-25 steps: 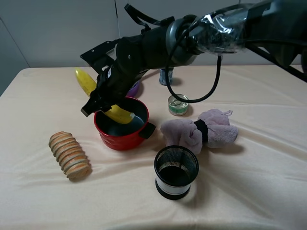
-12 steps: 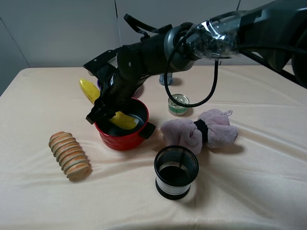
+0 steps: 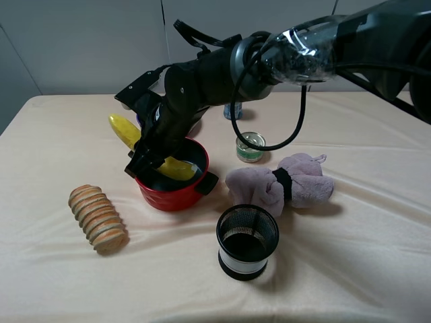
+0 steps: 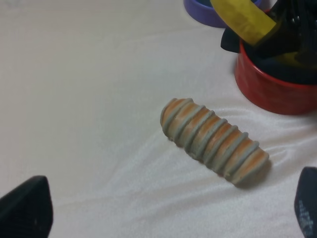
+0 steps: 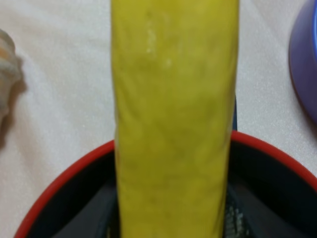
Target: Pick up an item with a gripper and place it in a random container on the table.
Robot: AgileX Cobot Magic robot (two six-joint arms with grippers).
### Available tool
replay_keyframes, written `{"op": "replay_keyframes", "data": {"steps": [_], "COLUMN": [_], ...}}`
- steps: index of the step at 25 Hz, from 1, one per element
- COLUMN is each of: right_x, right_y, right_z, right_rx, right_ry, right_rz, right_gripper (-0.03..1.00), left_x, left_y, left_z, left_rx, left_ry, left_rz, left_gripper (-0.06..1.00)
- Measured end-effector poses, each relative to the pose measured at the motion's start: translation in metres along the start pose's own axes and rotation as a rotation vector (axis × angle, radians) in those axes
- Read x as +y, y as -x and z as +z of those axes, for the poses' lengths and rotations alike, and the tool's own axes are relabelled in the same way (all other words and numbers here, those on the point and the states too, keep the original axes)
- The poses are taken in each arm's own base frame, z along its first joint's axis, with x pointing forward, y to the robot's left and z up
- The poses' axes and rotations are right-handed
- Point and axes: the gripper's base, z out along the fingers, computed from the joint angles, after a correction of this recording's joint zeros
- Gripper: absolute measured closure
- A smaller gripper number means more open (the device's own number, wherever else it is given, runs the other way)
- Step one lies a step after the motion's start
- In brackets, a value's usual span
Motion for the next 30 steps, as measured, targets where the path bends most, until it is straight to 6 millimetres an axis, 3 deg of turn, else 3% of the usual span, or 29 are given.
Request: {"op": "replay_keyframes", "data": {"steps": [4,16,20,25,30], "right_x": [0.0,-0.001,-0.002,-0.002,-0.001], "right_y": [0.0,0.011,0.018,0.027,0.019], "right_z": [0.0,-0.021,-0.035,-0.062,-0.09], "right_rx": [0.002,-0.034,-0.052,-0.089,-0.122], "right_ry": [0.001,-0.012,-0.019,-0.023,-0.046], "right_rz": [-0.005,-0.028,-0.039,-0.045,-0.064], "right_gripper": [0.65,0.38,0.29,0.27,0.27], "left_x": [0.0,0.0,0.0,0.0,0.0], "left_y": [0.0,0.0,0.0,0.0,0.0], "left_z": [0.0,0.0,0.0,0.0,0.0], "left_rx": [0.0,0.0,0.0,0.0,0.0], "left_ry": [0.0,0.0,0.0,0.0,0.0], "left_rz": [0.0,0.0,0.0,0.0,0.0], "left_gripper": [-0.05,-0.05,-0.05,-0.05,-0.05]}}
